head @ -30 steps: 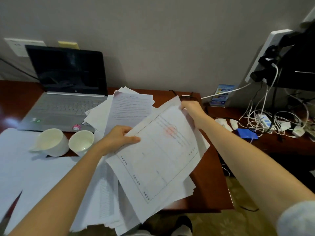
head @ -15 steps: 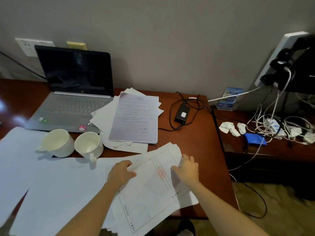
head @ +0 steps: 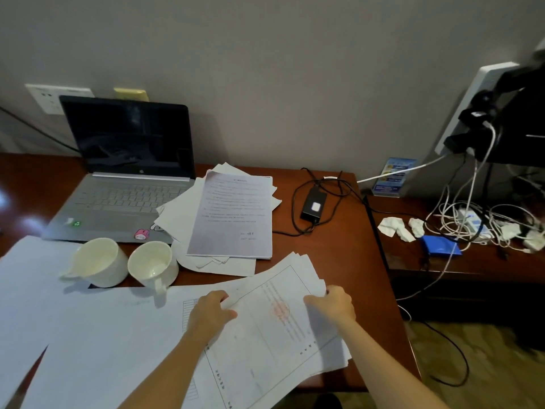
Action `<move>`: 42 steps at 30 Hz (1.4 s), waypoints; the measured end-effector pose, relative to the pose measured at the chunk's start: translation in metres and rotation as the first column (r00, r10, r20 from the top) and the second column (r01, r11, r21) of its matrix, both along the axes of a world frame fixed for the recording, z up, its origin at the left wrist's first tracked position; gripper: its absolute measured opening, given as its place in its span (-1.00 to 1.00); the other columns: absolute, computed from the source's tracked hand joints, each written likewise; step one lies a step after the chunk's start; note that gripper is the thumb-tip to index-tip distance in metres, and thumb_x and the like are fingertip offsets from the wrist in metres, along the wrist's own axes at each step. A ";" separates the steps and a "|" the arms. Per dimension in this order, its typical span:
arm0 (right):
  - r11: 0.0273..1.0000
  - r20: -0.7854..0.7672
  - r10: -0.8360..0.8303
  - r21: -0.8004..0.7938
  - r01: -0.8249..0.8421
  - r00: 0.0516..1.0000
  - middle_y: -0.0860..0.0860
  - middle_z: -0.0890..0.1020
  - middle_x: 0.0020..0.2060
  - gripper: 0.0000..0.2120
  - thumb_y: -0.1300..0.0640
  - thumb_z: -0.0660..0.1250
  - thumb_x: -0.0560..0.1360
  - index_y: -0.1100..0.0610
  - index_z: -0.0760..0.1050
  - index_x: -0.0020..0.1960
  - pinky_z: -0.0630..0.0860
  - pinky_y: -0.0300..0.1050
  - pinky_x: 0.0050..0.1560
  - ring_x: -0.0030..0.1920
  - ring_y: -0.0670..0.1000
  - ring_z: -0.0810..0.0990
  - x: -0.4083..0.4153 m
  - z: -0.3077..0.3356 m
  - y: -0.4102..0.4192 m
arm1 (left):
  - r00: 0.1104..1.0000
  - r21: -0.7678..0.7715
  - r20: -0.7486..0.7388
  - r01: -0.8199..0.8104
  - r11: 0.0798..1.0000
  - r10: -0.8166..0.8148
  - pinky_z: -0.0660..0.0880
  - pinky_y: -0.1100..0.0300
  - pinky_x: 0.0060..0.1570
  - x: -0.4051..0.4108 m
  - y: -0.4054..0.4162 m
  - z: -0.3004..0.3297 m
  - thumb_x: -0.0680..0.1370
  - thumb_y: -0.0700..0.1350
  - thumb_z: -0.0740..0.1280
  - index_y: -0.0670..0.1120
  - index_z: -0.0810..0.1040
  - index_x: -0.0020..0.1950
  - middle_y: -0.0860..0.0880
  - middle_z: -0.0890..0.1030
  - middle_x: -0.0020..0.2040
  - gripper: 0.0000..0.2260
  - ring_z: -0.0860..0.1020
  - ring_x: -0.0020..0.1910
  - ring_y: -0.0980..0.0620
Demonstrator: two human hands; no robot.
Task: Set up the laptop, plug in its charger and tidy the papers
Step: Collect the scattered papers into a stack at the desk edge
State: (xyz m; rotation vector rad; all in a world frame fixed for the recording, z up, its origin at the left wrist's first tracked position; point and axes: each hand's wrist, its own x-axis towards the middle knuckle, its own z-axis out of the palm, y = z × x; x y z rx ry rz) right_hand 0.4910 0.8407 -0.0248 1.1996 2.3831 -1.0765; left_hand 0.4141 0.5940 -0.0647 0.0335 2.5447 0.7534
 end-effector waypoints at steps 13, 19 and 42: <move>0.989 -0.039 0.142 0.056 -0.139 0.989 0.05 0.37 0.31 -0.51 -0.17 0.38 0.39 0.00 0.39 0.23 0.41 0.00 0.17 0.29 0.08 0.36 0.016 -0.012 -0.009 | 1.000 0.004 0.019 0.001 1.000 -0.001 0.46 0.13 0.04 -0.004 -0.003 -0.005 0.41 0.01 0.45 -0.09 0.52 0.19 -0.05 0.60 0.16 -0.61 0.55 0.08 -0.04; 0.997 -0.093 0.042 -0.064 -0.048 0.995 -0.04 0.56 0.21 -0.51 -0.09 0.40 0.41 -0.03 0.36 0.28 0.49 -0.14 -0.07 0.08 -0.02 0.51 0.020 -0.006 0.003 | 1.000 0.016 0.021 -0.011 1.000 0.011 0.49 0.06 0.15 -0.001 -0.003 -0.007 0.42 0.01 0.44 -0.09 0.52 0.22 -0.06 0.58 0.19 -0.59 0.54 0.14 -0.06; 0.850 -0.310 0.508 0.334 -0.408 0.804 -0.20 0.64 -0.13 -0.76 0.17 0.33 0.52 -0.11 0.55 0.11 0.60 0.00 0.03 -0.13 -0.12 0.62 -0.003 0.114 0.008 | 0.964 0.210 -0.253 -0.024 0.977 0.078 0.33 -0.11 0.28 -0.020 0.032 0.060 0.25 0.12 0.54 0.09 0.32 0.36 0.11 0.40 0.29 -0.27 0.35 0.30 0.01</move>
